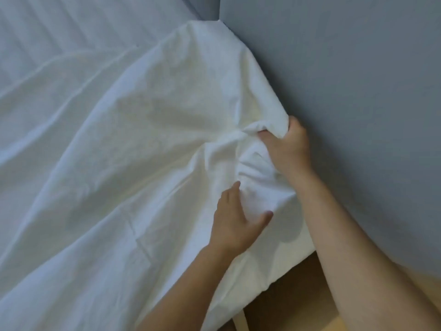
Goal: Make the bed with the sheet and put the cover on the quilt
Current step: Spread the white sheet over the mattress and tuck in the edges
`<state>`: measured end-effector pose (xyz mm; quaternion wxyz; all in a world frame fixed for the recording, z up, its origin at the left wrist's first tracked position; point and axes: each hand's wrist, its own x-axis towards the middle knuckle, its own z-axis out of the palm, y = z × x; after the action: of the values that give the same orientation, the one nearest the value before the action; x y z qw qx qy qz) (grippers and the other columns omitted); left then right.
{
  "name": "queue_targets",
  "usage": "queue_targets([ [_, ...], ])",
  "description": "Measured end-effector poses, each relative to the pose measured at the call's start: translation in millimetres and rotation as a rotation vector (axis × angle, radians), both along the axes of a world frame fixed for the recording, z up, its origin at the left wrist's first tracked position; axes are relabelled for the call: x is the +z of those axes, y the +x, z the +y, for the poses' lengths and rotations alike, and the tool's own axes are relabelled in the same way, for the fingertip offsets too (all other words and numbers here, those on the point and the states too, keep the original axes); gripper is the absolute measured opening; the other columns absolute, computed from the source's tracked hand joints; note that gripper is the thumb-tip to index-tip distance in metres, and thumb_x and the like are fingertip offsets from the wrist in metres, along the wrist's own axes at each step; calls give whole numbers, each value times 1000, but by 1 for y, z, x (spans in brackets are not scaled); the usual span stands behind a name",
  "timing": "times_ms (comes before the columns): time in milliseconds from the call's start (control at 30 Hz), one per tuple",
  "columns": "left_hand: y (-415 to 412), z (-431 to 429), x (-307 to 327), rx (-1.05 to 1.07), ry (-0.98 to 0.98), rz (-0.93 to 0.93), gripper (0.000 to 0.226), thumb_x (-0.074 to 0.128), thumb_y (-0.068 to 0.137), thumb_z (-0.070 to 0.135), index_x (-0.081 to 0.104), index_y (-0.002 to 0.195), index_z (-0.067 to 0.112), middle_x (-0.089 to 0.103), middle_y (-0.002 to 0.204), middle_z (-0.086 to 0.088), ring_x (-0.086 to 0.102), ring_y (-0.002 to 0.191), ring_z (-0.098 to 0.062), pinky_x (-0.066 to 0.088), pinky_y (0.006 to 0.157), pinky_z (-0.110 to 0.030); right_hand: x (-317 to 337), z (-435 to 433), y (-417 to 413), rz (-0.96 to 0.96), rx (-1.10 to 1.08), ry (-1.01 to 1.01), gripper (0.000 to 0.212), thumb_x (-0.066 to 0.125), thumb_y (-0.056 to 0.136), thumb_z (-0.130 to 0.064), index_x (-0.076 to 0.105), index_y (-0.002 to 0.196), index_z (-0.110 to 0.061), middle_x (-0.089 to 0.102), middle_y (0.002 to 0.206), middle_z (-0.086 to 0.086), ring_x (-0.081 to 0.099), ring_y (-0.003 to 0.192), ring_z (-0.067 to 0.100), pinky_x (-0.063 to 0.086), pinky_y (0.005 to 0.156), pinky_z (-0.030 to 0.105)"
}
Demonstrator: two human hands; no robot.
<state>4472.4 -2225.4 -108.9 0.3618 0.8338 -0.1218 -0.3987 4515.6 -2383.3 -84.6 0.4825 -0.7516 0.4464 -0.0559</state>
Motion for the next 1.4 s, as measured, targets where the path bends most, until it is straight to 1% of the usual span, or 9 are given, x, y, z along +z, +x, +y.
queue_targets([
  [133, -14, -27, -12, -163, 241, -80, 120, 73, 69, 56, -6, 150, 17, 16, 152, -4, 21, 138, -23, 30, 111, -37, 5, 0, -14, -6, -46, 190, 26, 72, 80, -28, 56, 96, -15, 59, 82, -7, 58, 76, 13, 45, 64, 24],
  [333, 2, -27, -14, -98, 136, -111, 22, 37, 87, 1, 54, 99, 7, 59, 95, -8, 56, 89, -25, 37, 69, -30, 28, -17, -35, 215, 113, -208, 45, 71, 77, -44, 59, 99, -7, 64, 98, 5, 62, 89, 24, 48, 71, 32],
  [500, 42, 2, 40, 350, -287, 325, 31, 37, 72, 8, 61, 52, 10, 55, 54, -1, 48, 53, -16, 38, 50, -21, 39, -33, -75, 89, 517, 628, 55, 81, 59, -54, 63, 103, -27, 71, 104, -5, 67, 94, 11, 55, 80, 23],
  [667, 53, 5, 54, 583, -324, 447, 28, 36, 82, 4, 54, 62, 9, 55, 48, 3, 53, 50, -16, 44, 48, -18, 22, -2, -86, 97, 728, 770, 63, 84, 61, -41, 57, 118, -34, 65, 118, -10, 60, 112, 9, 48, 92, 23],
  [800, 40, 1, 42, 494, -225, 356, 18, 49, 72, 8, 66, 68, 13, 63, 69, -4, 58, 70, -22, 46, 66, -30, 50, -29, -94, 251, 438, 191, 7, 66, 85, -19, 67, 89, -13, 69, 92, 9, 65, 88, 26, 47, 72, 35],
  [1000, -40, -38, 11, -389, 118, -50, 39, 46, 96, 38, 45, 132, 25, 57, 120, 4, 53, 110, -18, 39, 81, -26, 56, -24, -101, 564, 258, -540, 32, 52, 93, -29, 50, 117, -8, 56, 121, 18, 52, 114, 37, 40, 83, 38],
  [1100, -55, -46, -16, -414, 164, -75, 33, 35, 100, 33, 60, 114, 18, 63, 114, -3, 56, 104, -21, 41, 84, -31, 9, -6, -124, 536, 319, -619, 52, 55, 90, -35, 39, 133, -10, 50, 128, 14, 45, 119, 34, 33, 95, 44],
  [1300, -59, -40, -28, -325, 129, -174, 33, 31, 102, 24, 53, 83, 9, 55, 79, -3, 49, 73, -19, 34, 64, -29, -51, 35, -242, 296, -271, -383, 70, 64, 86, -38, 33, 141, -10, 34, 145, 15, 28, 133, 28, 30, 108, 45],
  [1400, -57, -43, -16, -123, 125, -99, 39, 29, 102, 24, 36, 65, 13, 41, 65, 1, 37, 58, -13, 28, 55, -29, -60, 51, -259, 118, -790, 348, 84, 65, 82, -49, 24, 147, -15, 34, 147, 7, 39, 131, 24, 41, 99, 34],
])
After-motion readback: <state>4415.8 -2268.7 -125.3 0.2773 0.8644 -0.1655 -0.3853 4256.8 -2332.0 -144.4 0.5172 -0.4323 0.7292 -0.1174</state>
